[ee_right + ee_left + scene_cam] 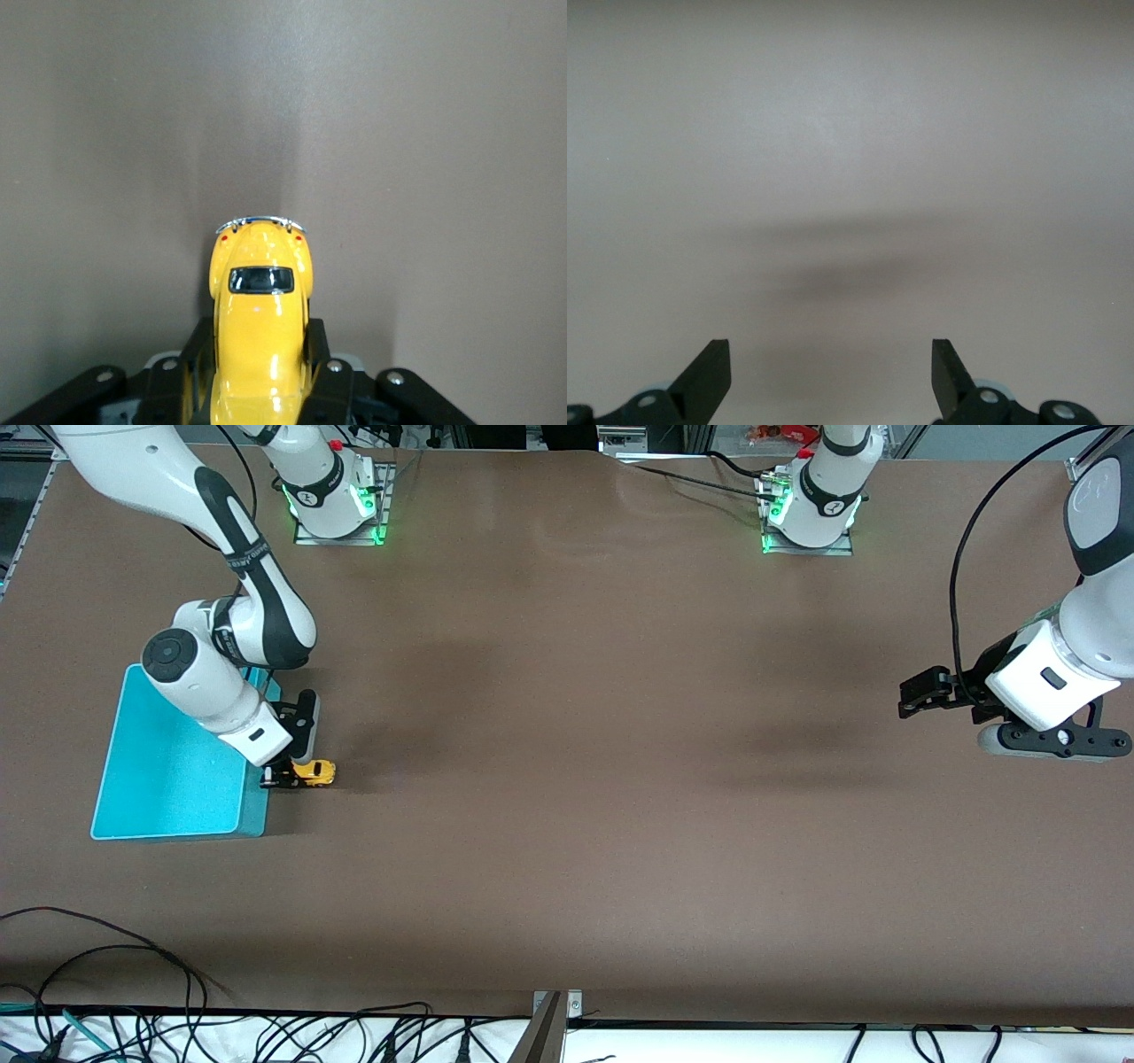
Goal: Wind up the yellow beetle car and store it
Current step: 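Lift the car with the right gripper and carry it into the box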
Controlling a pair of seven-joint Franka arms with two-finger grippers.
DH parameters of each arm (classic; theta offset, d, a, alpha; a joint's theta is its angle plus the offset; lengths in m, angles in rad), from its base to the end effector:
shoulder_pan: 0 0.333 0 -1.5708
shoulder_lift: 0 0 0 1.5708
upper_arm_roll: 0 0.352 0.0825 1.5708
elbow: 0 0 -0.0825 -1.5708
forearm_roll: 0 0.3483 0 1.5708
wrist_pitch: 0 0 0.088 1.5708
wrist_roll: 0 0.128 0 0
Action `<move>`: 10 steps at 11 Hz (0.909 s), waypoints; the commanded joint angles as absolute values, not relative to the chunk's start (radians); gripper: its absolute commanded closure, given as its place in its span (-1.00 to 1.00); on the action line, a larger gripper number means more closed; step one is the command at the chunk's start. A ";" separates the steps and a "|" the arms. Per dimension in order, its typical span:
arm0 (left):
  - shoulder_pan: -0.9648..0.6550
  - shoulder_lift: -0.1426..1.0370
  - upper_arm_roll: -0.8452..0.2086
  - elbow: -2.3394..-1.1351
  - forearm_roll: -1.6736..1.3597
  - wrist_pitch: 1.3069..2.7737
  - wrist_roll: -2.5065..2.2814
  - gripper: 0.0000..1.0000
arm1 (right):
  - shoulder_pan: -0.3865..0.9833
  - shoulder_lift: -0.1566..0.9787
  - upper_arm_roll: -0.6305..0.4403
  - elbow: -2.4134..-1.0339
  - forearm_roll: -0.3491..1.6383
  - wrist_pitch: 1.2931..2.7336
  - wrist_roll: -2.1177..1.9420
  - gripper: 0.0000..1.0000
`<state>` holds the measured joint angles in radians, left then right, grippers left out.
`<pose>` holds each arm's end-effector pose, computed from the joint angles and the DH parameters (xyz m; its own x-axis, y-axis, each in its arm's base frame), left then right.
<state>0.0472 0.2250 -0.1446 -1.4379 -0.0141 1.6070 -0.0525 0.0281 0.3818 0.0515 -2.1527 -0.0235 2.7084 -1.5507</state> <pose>0.5915 -0.0495 0.5764 0.9975 -0.0424 -0.0559 -0.0400 -0.9983 0.0433 0.5812 0.0458 0.2794 -0.0753 0.9971 0.0093 0.9821 0.0726 0.1736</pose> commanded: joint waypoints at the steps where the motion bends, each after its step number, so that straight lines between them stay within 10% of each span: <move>1: 0.051 0.213 -0.149 -1.431 -0.005 1.589 -0.032 -1.00 | 0.018 0.290 0.060 -2.163 -0.028 2.600 -1.554 1.00; 10: 0.051 0.213 -0.149 -1.431 -0.005 1.589 -0.032 -1.00 | 0.006 0.124 -0.038 -2.152 -0.031 2.255 -1.661 1.00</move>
